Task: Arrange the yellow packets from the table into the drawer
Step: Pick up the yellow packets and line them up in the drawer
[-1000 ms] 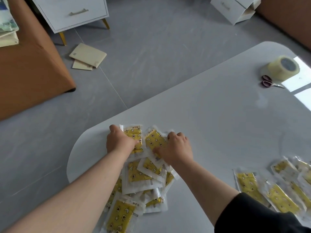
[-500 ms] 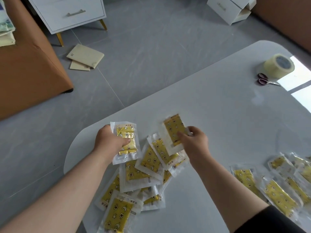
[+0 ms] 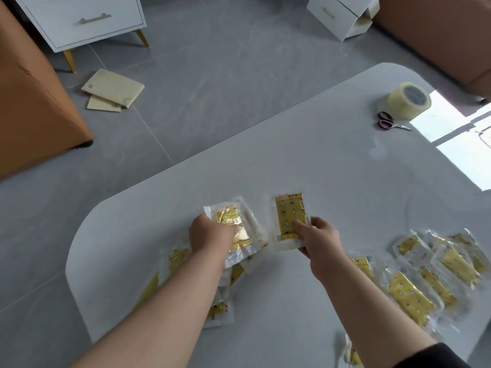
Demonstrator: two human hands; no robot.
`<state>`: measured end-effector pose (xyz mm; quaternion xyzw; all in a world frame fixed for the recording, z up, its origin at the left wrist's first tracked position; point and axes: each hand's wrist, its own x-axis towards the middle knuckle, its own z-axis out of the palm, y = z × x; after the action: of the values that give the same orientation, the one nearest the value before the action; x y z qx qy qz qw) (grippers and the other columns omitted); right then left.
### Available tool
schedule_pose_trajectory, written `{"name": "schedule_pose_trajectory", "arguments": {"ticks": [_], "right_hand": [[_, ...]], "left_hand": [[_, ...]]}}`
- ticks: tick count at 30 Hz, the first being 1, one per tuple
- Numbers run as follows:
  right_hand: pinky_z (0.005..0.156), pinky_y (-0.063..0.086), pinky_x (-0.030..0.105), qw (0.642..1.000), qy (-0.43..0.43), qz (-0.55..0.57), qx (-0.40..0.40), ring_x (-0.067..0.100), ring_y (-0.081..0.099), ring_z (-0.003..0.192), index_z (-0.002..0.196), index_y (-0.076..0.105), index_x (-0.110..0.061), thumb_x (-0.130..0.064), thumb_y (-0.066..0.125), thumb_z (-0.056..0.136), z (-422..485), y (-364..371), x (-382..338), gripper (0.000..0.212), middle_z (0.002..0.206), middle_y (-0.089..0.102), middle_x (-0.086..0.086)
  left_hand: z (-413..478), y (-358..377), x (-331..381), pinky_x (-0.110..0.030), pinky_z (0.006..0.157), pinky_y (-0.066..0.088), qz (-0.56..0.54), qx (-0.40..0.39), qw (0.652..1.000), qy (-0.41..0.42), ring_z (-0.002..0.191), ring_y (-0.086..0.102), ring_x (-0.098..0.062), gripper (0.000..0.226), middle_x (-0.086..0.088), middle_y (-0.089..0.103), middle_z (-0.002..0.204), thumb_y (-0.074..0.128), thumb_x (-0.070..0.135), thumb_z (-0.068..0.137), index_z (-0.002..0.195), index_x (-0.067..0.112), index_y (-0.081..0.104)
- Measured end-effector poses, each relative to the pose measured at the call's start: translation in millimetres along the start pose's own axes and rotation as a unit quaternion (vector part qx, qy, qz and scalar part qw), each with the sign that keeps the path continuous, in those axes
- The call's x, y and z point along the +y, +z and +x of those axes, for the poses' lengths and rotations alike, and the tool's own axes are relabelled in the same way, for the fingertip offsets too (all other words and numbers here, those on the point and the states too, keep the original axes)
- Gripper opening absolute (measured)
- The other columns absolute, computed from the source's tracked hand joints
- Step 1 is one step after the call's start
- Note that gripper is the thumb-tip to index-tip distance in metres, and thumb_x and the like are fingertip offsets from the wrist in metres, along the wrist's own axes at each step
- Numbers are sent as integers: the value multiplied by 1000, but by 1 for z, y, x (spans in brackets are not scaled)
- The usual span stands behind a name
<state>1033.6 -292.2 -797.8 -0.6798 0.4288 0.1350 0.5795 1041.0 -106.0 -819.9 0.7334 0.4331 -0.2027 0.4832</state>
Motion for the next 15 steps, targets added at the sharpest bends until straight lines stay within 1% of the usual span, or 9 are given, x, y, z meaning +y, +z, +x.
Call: {"name": "schedule_pose_trajectory", "arguments": {"ticks": [3, 6, 8, 10, 11, 13, 15], "right_hand": [[76, 58, 36, 1000, 2, 8, 0, 25, 68, 78, 94, 65, -11, -9, 69, 88, -1, -9, 4, 7, 91, 71, 11], [75, 58, 35, 1000, 2, 17, -1, 23, 68, 76, 99, 65, -11, -9, 69, 88, -1, -18, 6, 11, 90, 70, 9], [74, 58, 34, 1000, 4, 25, -3, 22, 67, 75, 97, 65, -11, -9, 68, 88, -1, -24, 7, 10, 89, 70, 9], [76, 57, 36, 1000, 5, 27, -5, 22, 66, 74, 92, 64, -12, -9, 68, 89, -2, -29, 7, 6, 86, 69, 7], [78, 57, 38, 1000, 6, 27, -6, 22, 66, 74, 92, 64, -13, -9, 68, 89, -2, -31, 7, 6, 85, 69, 7], [77, 57, 37, 1000, 7, 25, -8, 22, 67, 74, 93, 65, -13, -9, 68, 89, -2, -35, 9, 7, 85, 70, 6], [75, 57, 35, 1000, 10, 21, -11, 21, 68, 76, 94, 65, -13, -9, 68, 89, -3, -39, 11, 8, 87, 70, 6]], "left_hand": [[-9, 21, 10, -38, 88, 51, 74, 47, 996, -10, 110, 56, -37, 64, -19, 50, 126, 85, 30, 69, 120, 6, 53], [-18, 40, 15, -41, 93, 45, 158, 72, 985, -17, 115, 44, -38, 65, -20, 39, 127, 80, 32, 72, 121, 10, 43], [-20, 47, 15, -42, 96, 44, 176, 96, 980, -12, 112, 42, -38, 59, -20, 38, 124, 76, 28, 74, 119, 15, 41], [-20, 51, 15, -43, 96, 43, 179, 112, 977, 5, 111, 42, -38, 55, -20, 38, 122, 75, 26, 74, 117, 19, 41], [-20, 51, 14, -42, 95, 43, 179, 112, 977, 15, 111, 42, -38, 55, -19, 40, 121, 75, 24, 74, 117, 20, 40], [-21, 51, 13, -42, 91, 42, 173, 107, 978, 40, 112, 44, -38, 57, -18, 44, 121, 76, 22, 74, 117, 19, 38], [-23, 51, 9, -43, 88, 42, 161, 115, 976, 89, 112, 47, -38, 61, -17, 50, 122, 77, 21, 74, 121, 18, 38]]}}
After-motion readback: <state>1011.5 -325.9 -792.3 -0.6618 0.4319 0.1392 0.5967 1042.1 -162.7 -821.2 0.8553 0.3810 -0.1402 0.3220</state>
